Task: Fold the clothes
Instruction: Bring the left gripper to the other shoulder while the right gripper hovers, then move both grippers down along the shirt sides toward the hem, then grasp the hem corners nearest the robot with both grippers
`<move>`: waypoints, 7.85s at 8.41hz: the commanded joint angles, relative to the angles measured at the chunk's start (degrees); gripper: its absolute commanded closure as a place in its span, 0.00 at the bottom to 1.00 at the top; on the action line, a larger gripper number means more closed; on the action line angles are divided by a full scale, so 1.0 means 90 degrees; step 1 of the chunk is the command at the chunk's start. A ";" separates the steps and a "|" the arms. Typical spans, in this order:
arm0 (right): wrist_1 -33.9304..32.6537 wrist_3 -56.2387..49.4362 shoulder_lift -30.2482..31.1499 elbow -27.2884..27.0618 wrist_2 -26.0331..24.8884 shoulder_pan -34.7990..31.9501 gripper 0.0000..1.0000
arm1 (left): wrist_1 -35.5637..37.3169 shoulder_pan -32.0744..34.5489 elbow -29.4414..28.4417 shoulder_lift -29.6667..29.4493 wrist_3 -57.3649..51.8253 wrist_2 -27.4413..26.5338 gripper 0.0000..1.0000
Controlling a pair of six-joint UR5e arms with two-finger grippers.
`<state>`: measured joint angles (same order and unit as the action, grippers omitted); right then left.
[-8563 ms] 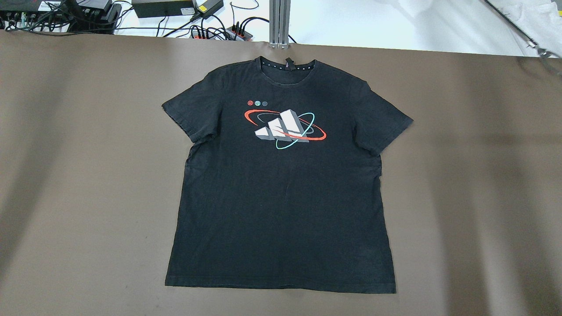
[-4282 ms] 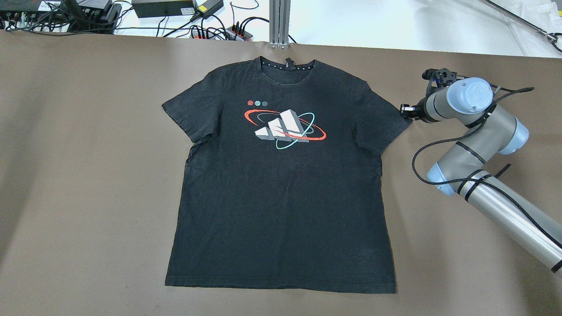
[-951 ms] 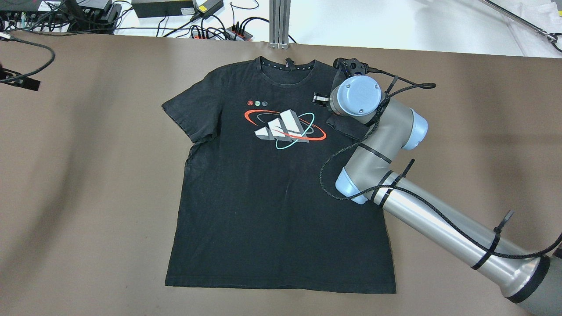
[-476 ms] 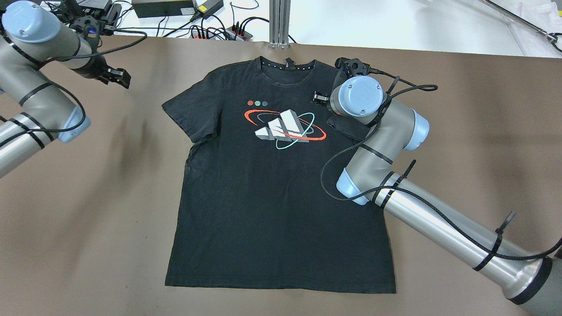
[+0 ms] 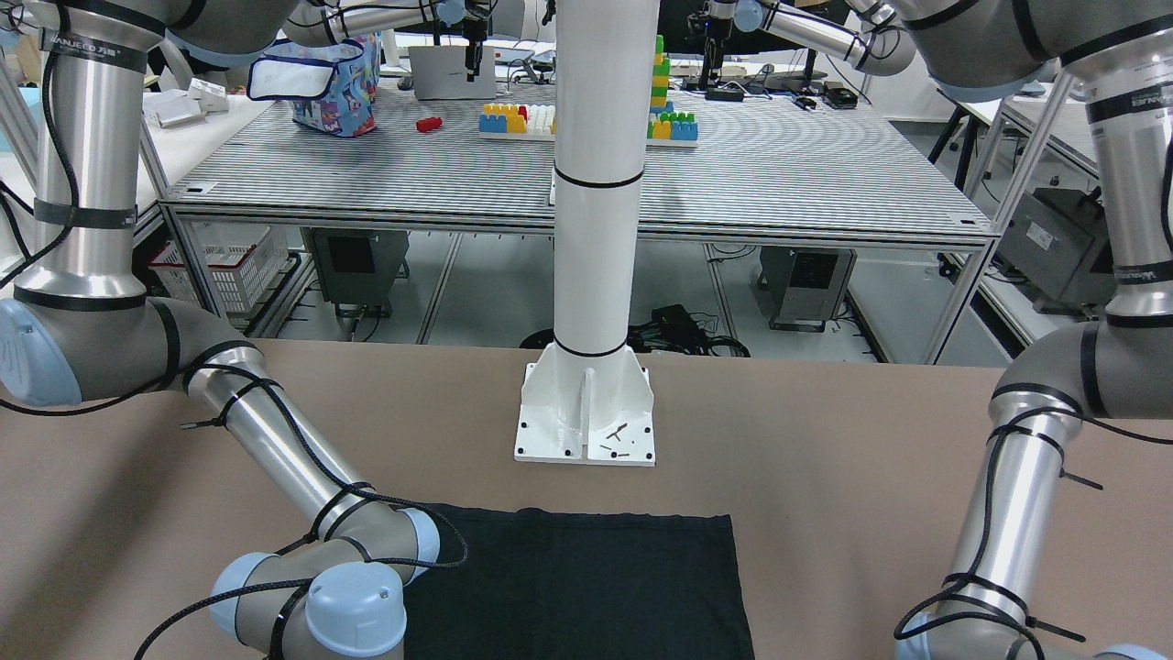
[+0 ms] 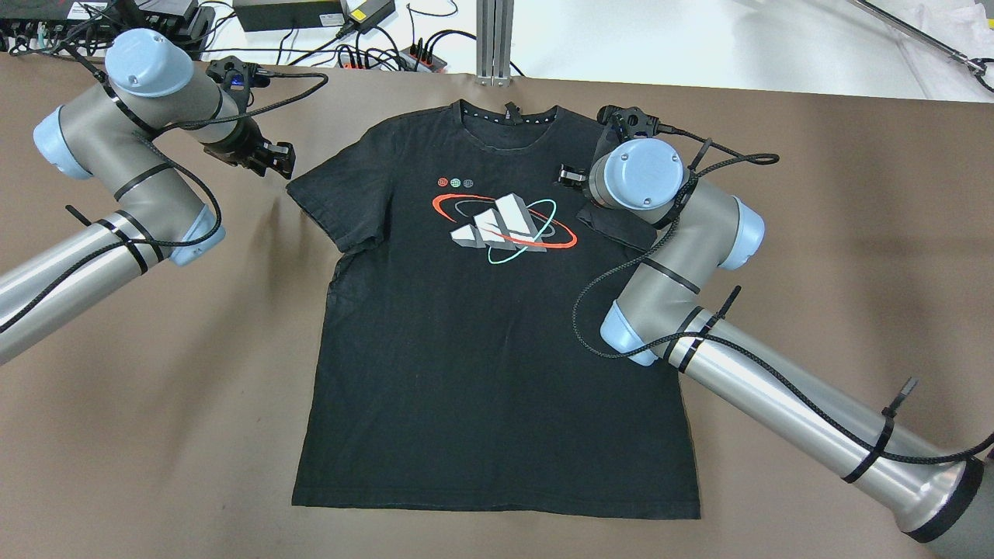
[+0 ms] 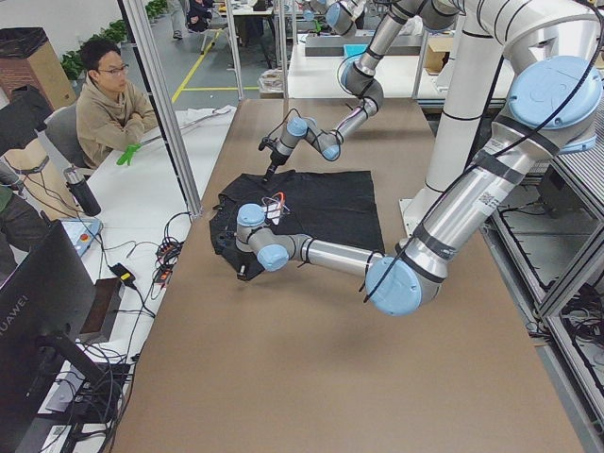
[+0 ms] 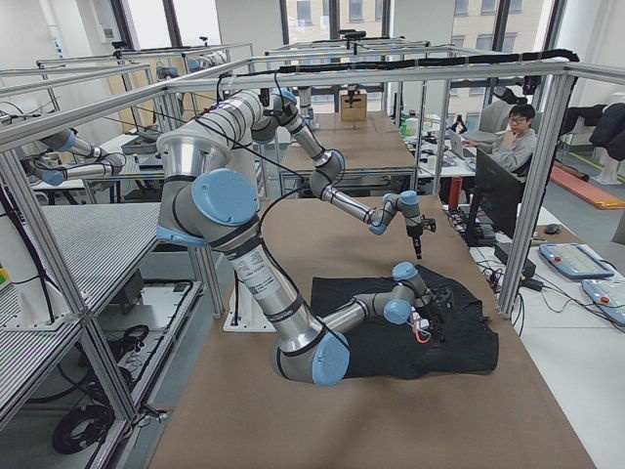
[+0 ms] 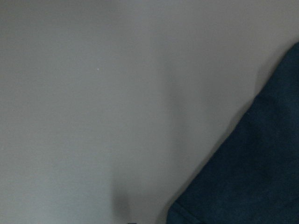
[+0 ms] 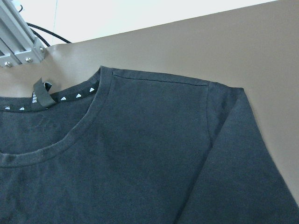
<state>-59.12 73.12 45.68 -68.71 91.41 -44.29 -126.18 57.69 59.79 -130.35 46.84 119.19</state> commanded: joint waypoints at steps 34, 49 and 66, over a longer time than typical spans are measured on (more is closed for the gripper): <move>-0.0829 0.0184 0.1766 -0.2768 0.0030 0.0504 0.06 | 0.1061 -0.1436 0.3054 0.0364 0.3532 -0.1142 0.00; -0.2123 0.4298 0.5539 -0.6097 -0.2588 0.4707 0.49 | 0.3219 -0.3714 0.6579 0.2364 0.4737 -0.3849 0.00; -0.2113 0.3809 0.5442 -0.6438 -0.2197 0.4199 1.00 | 0.2399 -0.5677 0.6415 0.3751 0.6885 -0.4903 0.38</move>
<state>-78.13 107.41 94.60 -126.65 71.74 -6.50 -103.98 7.09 119.71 -96.28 108.38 75.08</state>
